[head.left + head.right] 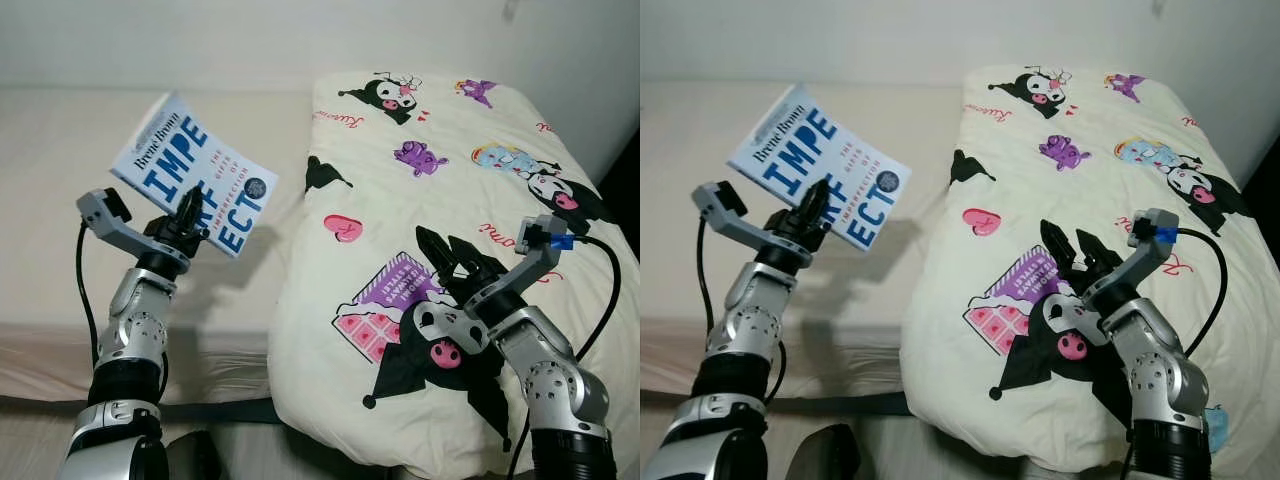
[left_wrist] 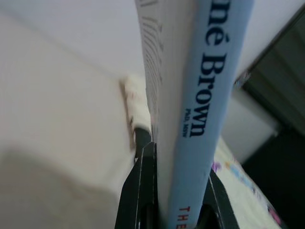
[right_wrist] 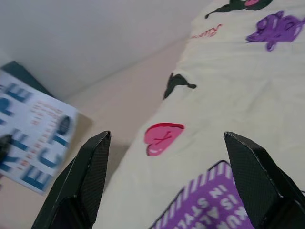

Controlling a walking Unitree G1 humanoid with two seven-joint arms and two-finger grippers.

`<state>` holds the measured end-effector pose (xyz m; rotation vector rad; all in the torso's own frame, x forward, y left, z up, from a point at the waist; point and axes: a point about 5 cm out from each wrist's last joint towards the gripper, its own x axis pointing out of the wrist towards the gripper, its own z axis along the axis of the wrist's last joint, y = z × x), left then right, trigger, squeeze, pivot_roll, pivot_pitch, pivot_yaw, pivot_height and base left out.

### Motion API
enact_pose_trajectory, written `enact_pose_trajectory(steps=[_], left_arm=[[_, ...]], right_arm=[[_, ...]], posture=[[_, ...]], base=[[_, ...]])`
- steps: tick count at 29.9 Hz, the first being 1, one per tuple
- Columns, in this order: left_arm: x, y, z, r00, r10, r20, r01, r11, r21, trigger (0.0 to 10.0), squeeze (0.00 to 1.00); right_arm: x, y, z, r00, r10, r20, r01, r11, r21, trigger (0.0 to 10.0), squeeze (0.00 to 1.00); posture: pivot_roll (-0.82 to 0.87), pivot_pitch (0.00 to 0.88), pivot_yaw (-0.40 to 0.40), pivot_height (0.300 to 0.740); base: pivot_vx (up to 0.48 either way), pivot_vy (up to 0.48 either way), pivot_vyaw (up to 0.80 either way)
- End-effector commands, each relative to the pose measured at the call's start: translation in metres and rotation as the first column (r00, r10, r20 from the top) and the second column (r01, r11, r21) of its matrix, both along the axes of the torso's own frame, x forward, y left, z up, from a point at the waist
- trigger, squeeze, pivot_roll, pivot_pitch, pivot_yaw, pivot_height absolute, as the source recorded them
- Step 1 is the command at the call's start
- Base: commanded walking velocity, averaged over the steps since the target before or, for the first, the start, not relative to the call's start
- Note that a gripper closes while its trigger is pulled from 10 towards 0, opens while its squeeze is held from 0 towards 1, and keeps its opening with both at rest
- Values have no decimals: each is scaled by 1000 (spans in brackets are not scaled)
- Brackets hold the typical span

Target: Clean up the room

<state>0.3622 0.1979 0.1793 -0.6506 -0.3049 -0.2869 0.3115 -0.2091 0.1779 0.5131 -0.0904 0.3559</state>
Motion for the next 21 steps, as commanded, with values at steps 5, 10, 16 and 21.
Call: enact_pose_trajectory(steps=[5,10,16,21], left_arm=[[-4,-14,5,997,-51,52,52,998,-27,10000,0],[-4,-22,11,992,-90,84,95,994,-48,10000,0],[-4,-22,20,988,-107,110,113,992,-54,10000,0],[-4,-27,29,983,-119,138,128,990,-57,10000,0]], right_arm=[[0,16,13,994,77,82,-82,995,63,10000,0],[0,23,21,985,114,130,-128,987,101,10000,0],[0,28,19,983,131,131,-146,983,114,10000,0],[0,33,19,980,143,137,-161,979,128,10000,0]], posture=[[-80,122,34,429],[-78,118,36,449],[-75,114,36,474],[-70,116,42,499]], base=[[-288,0,0],[0,0,0],[0,0,0],[0,0,0]])
